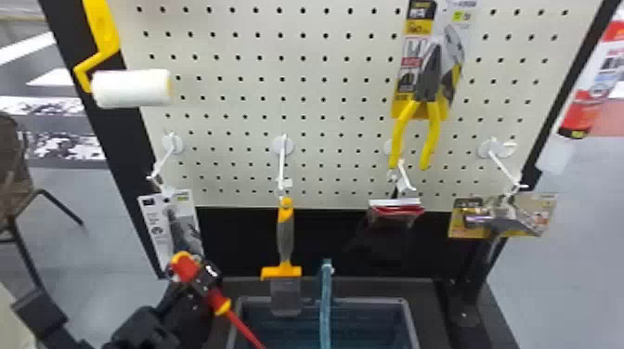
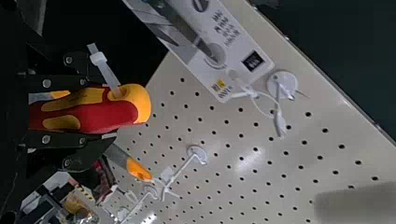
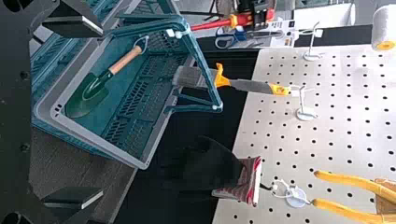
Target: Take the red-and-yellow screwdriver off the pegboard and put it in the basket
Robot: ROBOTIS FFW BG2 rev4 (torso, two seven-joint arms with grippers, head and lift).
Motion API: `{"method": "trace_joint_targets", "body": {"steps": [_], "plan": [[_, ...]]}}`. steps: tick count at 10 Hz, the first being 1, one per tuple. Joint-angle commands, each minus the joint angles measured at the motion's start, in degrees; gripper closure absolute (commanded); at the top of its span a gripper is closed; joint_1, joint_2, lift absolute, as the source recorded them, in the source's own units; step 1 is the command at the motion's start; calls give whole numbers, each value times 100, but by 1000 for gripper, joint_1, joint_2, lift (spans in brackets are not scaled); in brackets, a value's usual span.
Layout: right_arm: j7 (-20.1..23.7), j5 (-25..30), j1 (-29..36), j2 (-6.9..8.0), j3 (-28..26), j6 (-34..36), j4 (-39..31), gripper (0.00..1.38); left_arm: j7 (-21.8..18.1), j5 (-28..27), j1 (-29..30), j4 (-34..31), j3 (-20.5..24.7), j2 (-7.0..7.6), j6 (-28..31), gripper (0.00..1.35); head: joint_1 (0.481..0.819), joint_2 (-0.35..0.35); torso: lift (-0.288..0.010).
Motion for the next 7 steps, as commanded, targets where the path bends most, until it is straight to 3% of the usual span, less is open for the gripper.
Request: {"method": "trace_joint_targets", "body": {"steps": [1,4,7], "plan": [[4,1,0,14,0,-18,14,104,9,143,75,239,-212,-24,-92,1187,549,0,-100],[13,1,-12,32,-9,-62,70,104,70,679,14,871,-704,-77,-444,1187,549,0,-100],[65,1,-61,49,-9,-88,140,102,70,714,-208,1209,-1056,-33,-575,1187,549,0,-100]]}}
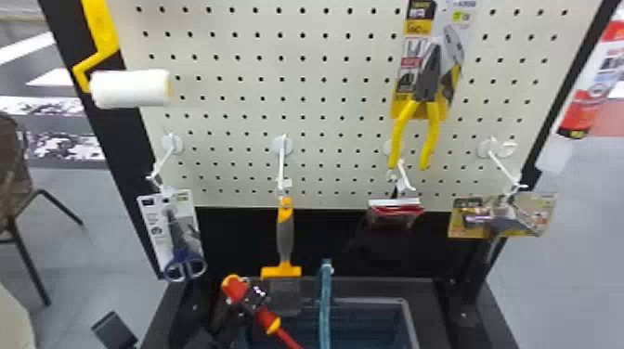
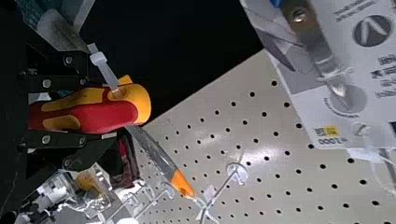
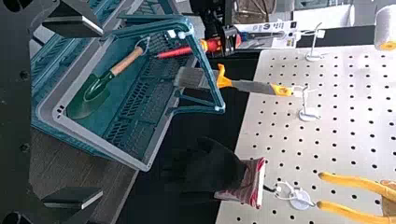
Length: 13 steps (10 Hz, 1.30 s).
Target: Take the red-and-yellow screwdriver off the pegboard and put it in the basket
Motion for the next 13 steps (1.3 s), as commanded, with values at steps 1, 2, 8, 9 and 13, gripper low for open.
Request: {"method": "trace_joint_targets", "body": {"steps": [1,2,8,9,13], "plan": [[9,0,-11,16,0,-17,30,102,16,-27,-41,131,-166,45,-78,1187,549,0,-100],[9,-9,-11,16,0,-17,44,102,34,-132,-54,131,-237,62,-122,1187,549,0,-100],[35,-79,-36,16,-9,-70,142,102,78,-774,-4,413,-623,71,-561,1214,549,0,-100],[35,-88,-36,16,-9,-70,142,102,78,-844,-4,413,-650,71,-632,1214,549,0,-100],[44,-132,-23,16,-9,-79,170,102,78,-1081,-115,342,-650,115,-526,311,549,0,-100]]}}
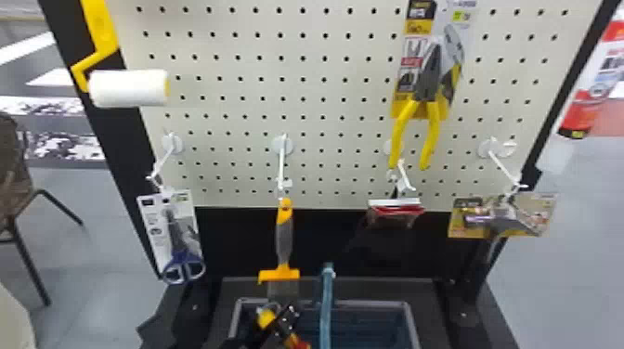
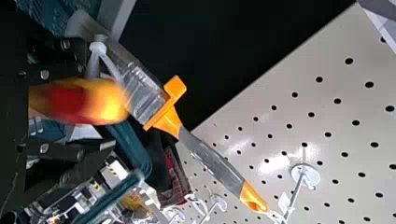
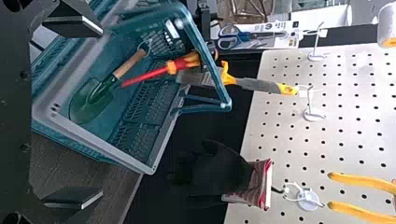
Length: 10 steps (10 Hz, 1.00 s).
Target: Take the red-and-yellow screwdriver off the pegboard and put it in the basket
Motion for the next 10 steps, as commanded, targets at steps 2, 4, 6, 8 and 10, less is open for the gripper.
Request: {"method": "trace_joint_targets", "body": {"steps": [2,4,6,8,10], "plan": [[3,-3,3,0,-9,4,0,102,-1,-49,-45,-14,1,30,-62,121,549,0,-100],[12,-12,3,-9,-9,4,0,102,-1,-49,-57,-28,10,21,-88,269,549,0,-100],[12,-12,3,0,-9,4,0,102,-1,-49,-57,-28,10,21,-79,280,549,0,-100],[12,-12,-9,0,-9,4,14,102,-1,-49,-70,-28,10,21,-79,280,549,0,-100],[21,-12,-9,0,-9,-5,14,102,-1,-49,-70,-42,10,13,-105,280,549,0,-100]]}}
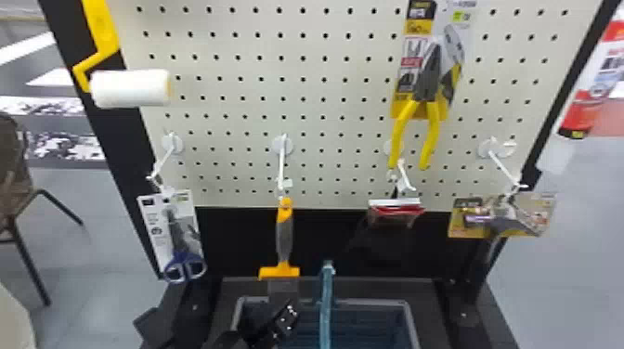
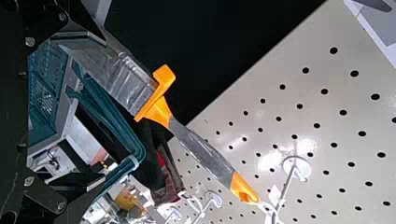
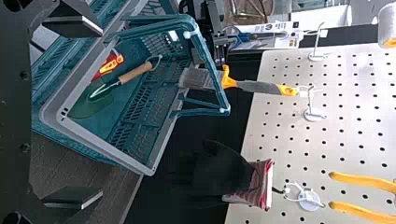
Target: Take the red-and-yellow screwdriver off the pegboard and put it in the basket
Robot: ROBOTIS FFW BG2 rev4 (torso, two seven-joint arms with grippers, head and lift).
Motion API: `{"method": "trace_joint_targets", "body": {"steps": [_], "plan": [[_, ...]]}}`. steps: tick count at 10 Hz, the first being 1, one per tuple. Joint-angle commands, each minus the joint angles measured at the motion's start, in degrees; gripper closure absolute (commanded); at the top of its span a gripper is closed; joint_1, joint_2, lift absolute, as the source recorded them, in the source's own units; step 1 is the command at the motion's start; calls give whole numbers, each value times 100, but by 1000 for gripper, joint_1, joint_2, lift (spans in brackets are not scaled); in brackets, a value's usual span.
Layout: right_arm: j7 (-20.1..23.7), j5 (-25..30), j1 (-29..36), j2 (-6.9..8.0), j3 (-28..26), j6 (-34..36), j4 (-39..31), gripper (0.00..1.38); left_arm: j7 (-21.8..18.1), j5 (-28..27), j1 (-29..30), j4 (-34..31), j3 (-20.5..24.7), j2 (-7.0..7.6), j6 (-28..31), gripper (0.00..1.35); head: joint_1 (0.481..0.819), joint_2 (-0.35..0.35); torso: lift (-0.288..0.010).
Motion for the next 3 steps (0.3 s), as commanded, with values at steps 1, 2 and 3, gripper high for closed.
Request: {"method": "trace_joint_targets", "body": {"steps": [1,2,3], "plan": [[2,0,0,0,0,-2,0,102,9,0,0,-5,0,0,-18,280,549,0,-100],[2,0,0,0,0,-2,0,102,9,0,0,-5,9,0,-27,282,549,0,-100],[2,0,0,0,0,-11,0,102,9,0,0,-5,9,0,-27,282,549,0,-100]]}}
